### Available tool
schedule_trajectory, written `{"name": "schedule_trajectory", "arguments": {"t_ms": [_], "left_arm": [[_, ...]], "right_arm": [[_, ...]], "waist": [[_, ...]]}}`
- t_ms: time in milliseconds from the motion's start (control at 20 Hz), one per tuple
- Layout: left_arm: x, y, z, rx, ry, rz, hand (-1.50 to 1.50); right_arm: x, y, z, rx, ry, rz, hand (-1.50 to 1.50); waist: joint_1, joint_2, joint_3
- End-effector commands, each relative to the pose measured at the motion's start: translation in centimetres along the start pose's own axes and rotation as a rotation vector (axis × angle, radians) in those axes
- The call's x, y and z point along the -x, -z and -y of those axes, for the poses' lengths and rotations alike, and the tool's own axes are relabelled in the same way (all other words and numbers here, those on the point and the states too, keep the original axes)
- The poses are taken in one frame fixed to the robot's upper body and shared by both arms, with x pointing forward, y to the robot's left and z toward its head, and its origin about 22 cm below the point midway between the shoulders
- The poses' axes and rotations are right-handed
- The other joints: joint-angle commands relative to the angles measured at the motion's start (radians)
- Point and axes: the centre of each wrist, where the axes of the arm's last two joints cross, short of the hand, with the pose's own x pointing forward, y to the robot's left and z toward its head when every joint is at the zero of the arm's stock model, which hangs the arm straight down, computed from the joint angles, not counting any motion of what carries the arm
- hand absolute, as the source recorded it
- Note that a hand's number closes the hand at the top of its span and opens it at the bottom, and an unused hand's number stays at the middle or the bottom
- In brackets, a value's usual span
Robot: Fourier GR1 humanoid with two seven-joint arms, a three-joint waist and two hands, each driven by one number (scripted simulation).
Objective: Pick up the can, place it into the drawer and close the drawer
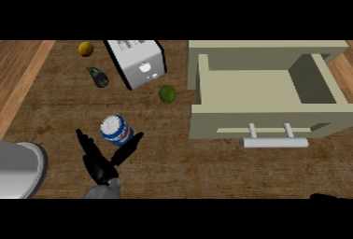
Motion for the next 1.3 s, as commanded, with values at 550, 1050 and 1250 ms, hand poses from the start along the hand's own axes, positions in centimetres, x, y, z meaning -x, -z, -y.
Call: {"name": "schedule_trajectory", "arguments": {"t_ms": [550, 1050, 1250], "left_arm": [[3.5, 3.3, 1.2, 0.040, -0.012, 0.022, -1.50], [3.3, 4.9, 3.0, 0.197, -0.096, 0.027, 1.50], [3.2, 5.2, 2.7, 0.249, -0.133, 0.042, 1.50]], "right_arm": [[-0.2, 1.6, 0.6, 0.012, -0.016, -0.012, -1.50], [-1.0, 0.3, 1.4, 0.012, 0.002, 0.010, -1.50], [-2.3, 1.5, -1.1, 0.016, -0.006, 0.021, -1.50]], "waist": [[0.001, 0.000, 0.001], [-0.006, 0.002, 0.000], [0.002, 0.001, 0.001]]}}
